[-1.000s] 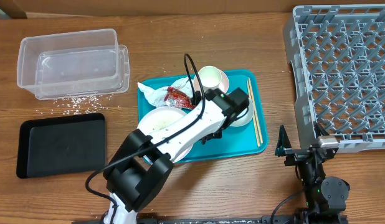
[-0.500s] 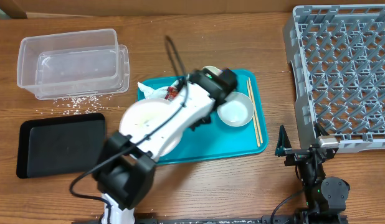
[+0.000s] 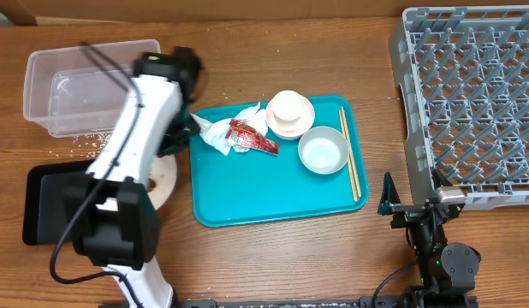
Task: Sort waste into correct bins and load items into the dishwasher
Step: 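Lift the plate with the left gripper and carry it to the black tray, then tilt the plate with the left gripper to dump rice onto the black tray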
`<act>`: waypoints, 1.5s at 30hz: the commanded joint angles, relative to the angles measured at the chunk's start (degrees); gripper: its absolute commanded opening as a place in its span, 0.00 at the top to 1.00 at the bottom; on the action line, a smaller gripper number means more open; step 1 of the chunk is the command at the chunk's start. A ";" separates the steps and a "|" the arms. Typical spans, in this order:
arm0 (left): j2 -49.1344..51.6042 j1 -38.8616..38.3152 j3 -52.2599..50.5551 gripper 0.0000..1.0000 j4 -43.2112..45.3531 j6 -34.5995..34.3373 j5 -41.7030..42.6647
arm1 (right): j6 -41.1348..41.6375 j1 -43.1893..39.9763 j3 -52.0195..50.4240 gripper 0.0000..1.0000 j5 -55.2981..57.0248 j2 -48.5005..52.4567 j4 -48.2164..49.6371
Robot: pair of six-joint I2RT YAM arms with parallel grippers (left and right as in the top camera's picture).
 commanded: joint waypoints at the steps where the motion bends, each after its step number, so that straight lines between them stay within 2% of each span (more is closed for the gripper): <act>1: -2.38 6.27 1.31 0.96 0.22 7.89 8.85 | 0.07 0.22 -0.59 0.00 0.48 -0.46 0.24; 11: -2.69 21.46 1.29 0.96 1.07 19.71 27.21 | 0.07 0.22 -0.59 0.00 0.50 -0.46 0.24; 18: -2.69 31.54 1.27 0.96 0.79 29.81 43.50 | 0.07 0.22 -0.59 0.00 0.50 -0.46 0.24; 20: -2.69 35.45 1.27 0.96 -0.37 32.48 47.41 | 0.07 0.22 -0.59 0.00 0.50 -0.46 0.24; 24: -2.69 39.71 1.27 0.96 -1.75 36.89 52.68 | 0.07 0.22 -0.59 0.00 0.50 -0.46 0.24; 31: -2.69 46.77 1.27 0.96 -7.69 45.42 67.06 | 0.07 0.22 -0.59 0.00 0.50 -0.46 0.24; 35: -2.69 50.58 1.27 0.96 -10.34 49.11 71.71 | 0.07 0.22 -0.59 0.00 0.50 -0.46 0.24; 39: -2.69 54.40 1.27 0.96 -11.28 50.16 72.30 | 0.07 0.22 -0.59 0.00 0.50 -0.46 0.24; 45: -2.69 55.10 0.94 0.96 -11.82 54.03 77.05 | 0.07 0.22 -0.59 0.00 0.50 -0.46 0.24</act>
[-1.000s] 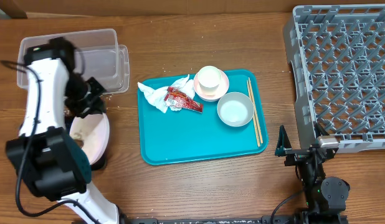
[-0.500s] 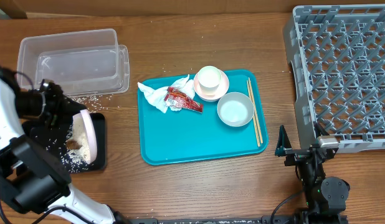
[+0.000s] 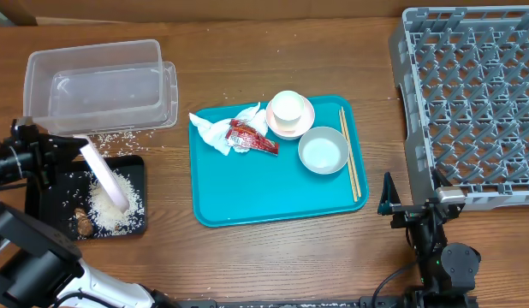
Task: Sort waste into correct bins and load items into the dishwasher
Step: 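Tilt the plate with the left gripper to dump rice onto the black tray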
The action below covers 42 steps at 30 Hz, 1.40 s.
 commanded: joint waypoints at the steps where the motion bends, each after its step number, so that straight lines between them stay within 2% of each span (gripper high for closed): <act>1: -2.21 -0.39 0.94 0.96 -0.33 5.25 6.16 | 0.07 0.22 -0.59 0.00 0.48 -0.46 0.20; 9: -2.21 -0.17 0.70 0.96 -0.35 3.96 6.21 | 0.07 0.22 -0.59 0.00 0.48 -0.46 0.20; 12: -2.21 0.28 0.70 0.96 -0.35 1.79 4.00 | 0.07 0.22 -0.59 0.00 0.48 -0.46 0.20; 14: -2.21 0.98 0.68 0.96 -0.35 -3.85 2.36 | 0.07 0.22 -0.59 0.00 0.48 -0.46 0.20; 15: -2.21 1.29 0.68 0.96 -0.35 -3.80 3.61 | 0.07 0.22 -0.59 0.00 0.48 -0.46 0.20; 17: -2.27 2.36 0.68 0.96 -0.35 0.81 9.03 | 0.07 0.22 -0.59 0.00 0.48 -0.46 0.20; 19: -2.21 3.39 0.68 0.96 0.92 0.42 7.87 | 0.07 0.22 -0.59 0.00 0.48 -0.46 0.20; 21: -2.08 4.83 0.68 0.96 1.57 -2.99 4.66 | 0.07 0.22 -0.59 0.00 0.48 -0.46 0.20; 23: -2.12 6.01 0.57 0.96 -0.37 -0.07 6.03 | 0.07 0.22 -0.59 0.00 0.48 -0.46 0.20; 28: -2.10 7.52 0.31 0.96 -0.35 0.07 5.92 | 0.07 0.22 -0.59 0.00 0.48 -0.46 0.20; 35: -3.93 4.98 -0.31 0.96 -0.37 -0.44 5.92 | 0.07 0.22 -0.59 0.00 0.48 -0.46 0.20; 38: -6.97 3.08 -0.46 0.96 -0.37 -3.21 2.58 | 0.07 0.22 -0.59 0.00 0.48 -0.46 0.20; 42: -12.02 0.09 -0.46 0.96 -0.37 -2.82 0.76 | 0.07 0.22 -0.59 0.00 0.48 -0.46 0.20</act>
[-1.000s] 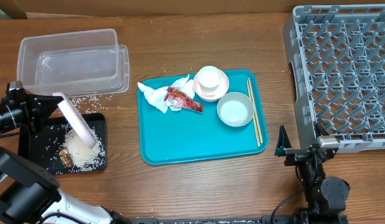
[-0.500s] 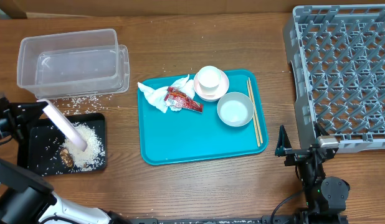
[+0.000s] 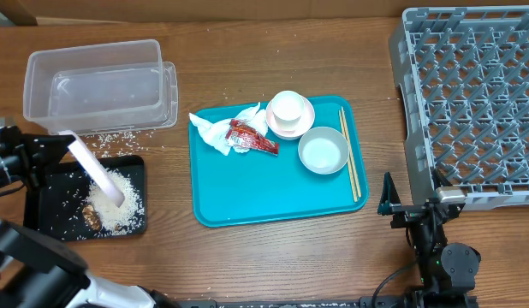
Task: Sort waste into correct bins and load items into the dishwasher
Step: 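Tilt the plate with the left gripper to dump rice onto the black tray, then carry the empty plate back and set it on the teal tray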
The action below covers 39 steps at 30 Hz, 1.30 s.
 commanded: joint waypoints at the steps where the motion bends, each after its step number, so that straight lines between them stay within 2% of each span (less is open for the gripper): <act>1: -7.61 -3.37 -0.28 0.96 -0.22 -0.42 -2.86 | 0.07 0.22 -0.59 0.00 0.50 -0.46 0.20; 7: -15.76 -15.34 -0.28 0.96 -0.02 -0.35 -14.84 | 0.07 0.22 -0.59 0.00 0.50 -0.46 0.20; 10: -17.22 -24.94 -0.28 0.96 1.66 -0.42 -17.92 | 0.07 0.22 -0.59 0.00 0.50 -0.46 0.20; 11: -17.25 -31.76 -0.28 0.96 2.62 -1.11 -21.70 | 0.07 0.22 -0.59 0.00 0.50 -0.46 0.20; 12: -17.18 -34.56 -0.35 0.96 3.08 -2.32 -23.98 | 0.07 0.22 -0.59 0.00 0.50 -0.46 0.20; 17: -17.03 -52.09 -2.71 0.96 8.04 -15.58 -35.69 | 0.07 0.22 -0.59 0.00 0.50 -0.46 0.20; 23: -16.68 -69.57 -8.70 0.96 15.17 -28.89 -48.72 | 0.07 0.22 -0.59 0.00 0.50 -0.46 0.20; 25: -15.93 -73.61 -11.34 0.96 19.43 -32.52 -50.86 | 0.07 0.22 -0.59 0.00 0.50 -0.46 0.20; 31: -12.20 -81.72 -16.85 0.96 31.82 -35.06 -57.31 | 0.07 0.22 -0.59 0.00 0.50 -0.46 0.20; 39: -5.42 -85.77 -17.81 0.96 37.59 -37.27 -58.07 | 0.07 0.22 -0.59 0.00 0.50 -0.46 0.20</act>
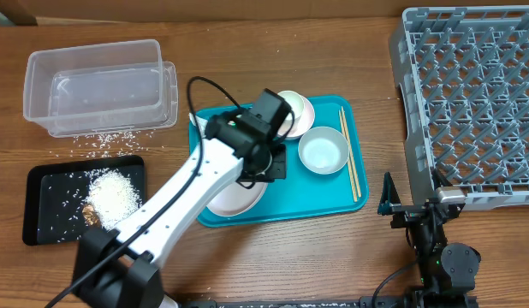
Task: Sort waste into correct bins and load items into the dishwasher
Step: 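Carry the empty plate back and set it on the teal tray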
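Note:
My left gripper [266, 165] reaches over the teal tray [333, 204] and appears shut on the rim of a white plate [236, 195]. The plate lies flat at the tray's front left. The arm hides the crumpled tissue and the red wrapper. A white cup on a pink saucer [297, 109] is half covered by the wrist. A pale blue bowl [323, 151] and chopsticks [349, 154] lie on the tray's right side. The black tray [50, 192] on the left holds a heap of rice [113, 190]. My right gripper [386, 202] rests shut near the front right.
A grey dish rack [470, 103] fills the right side of the table. A clear plastic bin [98, 85] stands at the back left, with loose rice grains [102, 139] scattered in front of it.
The left arm has moved from the black tray at the far left to the teal tray, and the white plate has come with it. The plate now lies flat instead of tilted. The right arm has not moved.
At first the left arm held the white plate low beside the teal tray, near the black tray. Then, twice, the plate was tilted over the black tray with a heap of rice beneath it. Now the rice lies on the black tray and the plate is at the teal tray.

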`<act>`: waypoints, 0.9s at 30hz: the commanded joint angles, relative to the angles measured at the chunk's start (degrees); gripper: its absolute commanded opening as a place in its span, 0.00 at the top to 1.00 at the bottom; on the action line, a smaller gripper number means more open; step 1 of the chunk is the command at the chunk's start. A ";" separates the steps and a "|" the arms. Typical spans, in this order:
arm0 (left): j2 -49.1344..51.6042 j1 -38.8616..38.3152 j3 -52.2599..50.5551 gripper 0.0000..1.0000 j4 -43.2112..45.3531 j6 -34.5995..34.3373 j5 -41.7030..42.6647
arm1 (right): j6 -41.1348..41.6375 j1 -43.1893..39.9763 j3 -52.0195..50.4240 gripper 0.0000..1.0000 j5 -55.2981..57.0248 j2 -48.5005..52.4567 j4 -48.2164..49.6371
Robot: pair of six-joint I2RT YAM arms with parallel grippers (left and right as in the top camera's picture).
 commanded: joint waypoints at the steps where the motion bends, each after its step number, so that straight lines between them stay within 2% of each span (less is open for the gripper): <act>1: 3.17 -0.68 -0.37 0.96 0.42 -3.78 -2.34 | 0.07 0.22 -0.59 0.00 0.52 -0.46 0.22; 9: 9.11 -0.72 -0.37 0.95 0.42 -4.33 -0.20 | 0.07 0.22 -0.59 0.00 0.52 -0.46 0.22; 10: 9.64 -0.72 -0.37 0.87 0.90 -4.24 -0.20 | 0.07 0.22 -0.59 0.00 0.52 -0.46 0.22; 11: 9.81 -0.72 -0.37 0.69 1.40 -4.09 -0.22 | 0.07 0.22 -0.59 0.00 0.52 -0.46 0.22; 13: 9.81 -0.63 -0.35 0.48 2.01 -4.04 -0.44 | 0.07 0.22 -0.59 0.00 0.52 -0.46 0.22; 14: 9.79 -0.61 -0.22 0.40 2.58 -3.30 -0.42 | 0.07 0.22 -0.59 0.00 0.52 -0.46 0.22; 15: 9.77 -0.55 0.11 0.37 2.82 -2.45 -0.39 | 0.07 0.22 -0.59 0.00 0.52 -0.46 0.22; 21: 9.73 -0.02 6.82 0.40 -2.05 0.22 -1.79 | 0.07 0.22 -0.59 0.00 0.52 -0.46 0.22; 27: 9.73 2.89 18.45 0.38 -11.23 -2.89 -9.33 | 0.07 0.22 -0.59 0.00 0.52 -0.46 0.22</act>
